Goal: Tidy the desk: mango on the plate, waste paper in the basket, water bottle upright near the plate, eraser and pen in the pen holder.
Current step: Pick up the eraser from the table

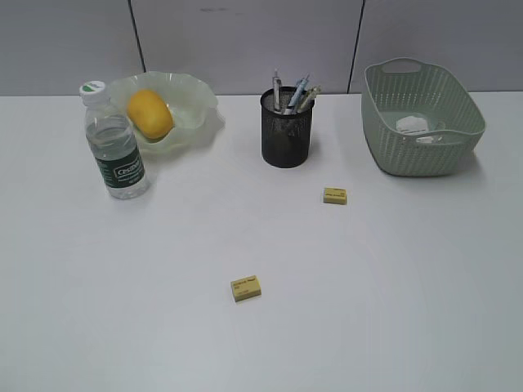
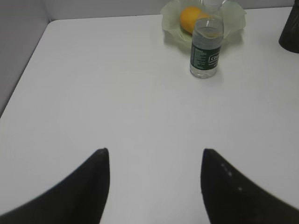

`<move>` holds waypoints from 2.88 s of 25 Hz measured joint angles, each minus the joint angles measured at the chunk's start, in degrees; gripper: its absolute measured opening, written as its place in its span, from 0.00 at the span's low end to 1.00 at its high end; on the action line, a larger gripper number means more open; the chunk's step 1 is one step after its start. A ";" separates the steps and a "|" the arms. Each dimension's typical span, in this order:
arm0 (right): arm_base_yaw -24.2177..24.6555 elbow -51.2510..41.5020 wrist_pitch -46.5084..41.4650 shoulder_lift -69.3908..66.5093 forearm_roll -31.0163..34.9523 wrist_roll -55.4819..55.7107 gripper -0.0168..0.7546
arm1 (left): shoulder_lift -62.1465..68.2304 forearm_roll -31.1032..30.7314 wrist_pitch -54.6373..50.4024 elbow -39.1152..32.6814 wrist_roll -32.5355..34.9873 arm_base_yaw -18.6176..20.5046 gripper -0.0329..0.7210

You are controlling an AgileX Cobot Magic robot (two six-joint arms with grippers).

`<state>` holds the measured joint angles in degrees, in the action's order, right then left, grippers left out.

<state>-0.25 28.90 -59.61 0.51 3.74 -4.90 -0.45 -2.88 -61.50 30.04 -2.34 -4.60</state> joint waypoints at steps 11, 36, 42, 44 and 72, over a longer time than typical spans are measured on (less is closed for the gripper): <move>0.00 0.00 0.08 0.00 0.00 0.00 0.49 | 0.00 0.00 0.14 0.00 0.02 0.00 0.66; -0.27 28.81 -3.99 -64.45 4.37 9.12 0.81 | 0.00 0.00 0.27 0.00 0.02 0.00 0.63; -9.23 38.12 -2.98 -77.34 2.21 17.55 0.82 | 0.00 0.00 0.27 0.00 0.02 0.00 0.62; -12.61 41.25 -2.37 -82.61 1.07 20.45 0.82 | 0.00 0.00 0.27 0.00 0.02 0.00 0.62; -23.13 70.39 0.80 -127.41 -0.32 28.02 0.79 | 0.00 0.00 0.27 0.00 0.02 0.00 0.62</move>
<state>-23.38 99.29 -58.81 -126.90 3.42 23.12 -0.45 -2.88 -61.22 30.04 -2.32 -4.60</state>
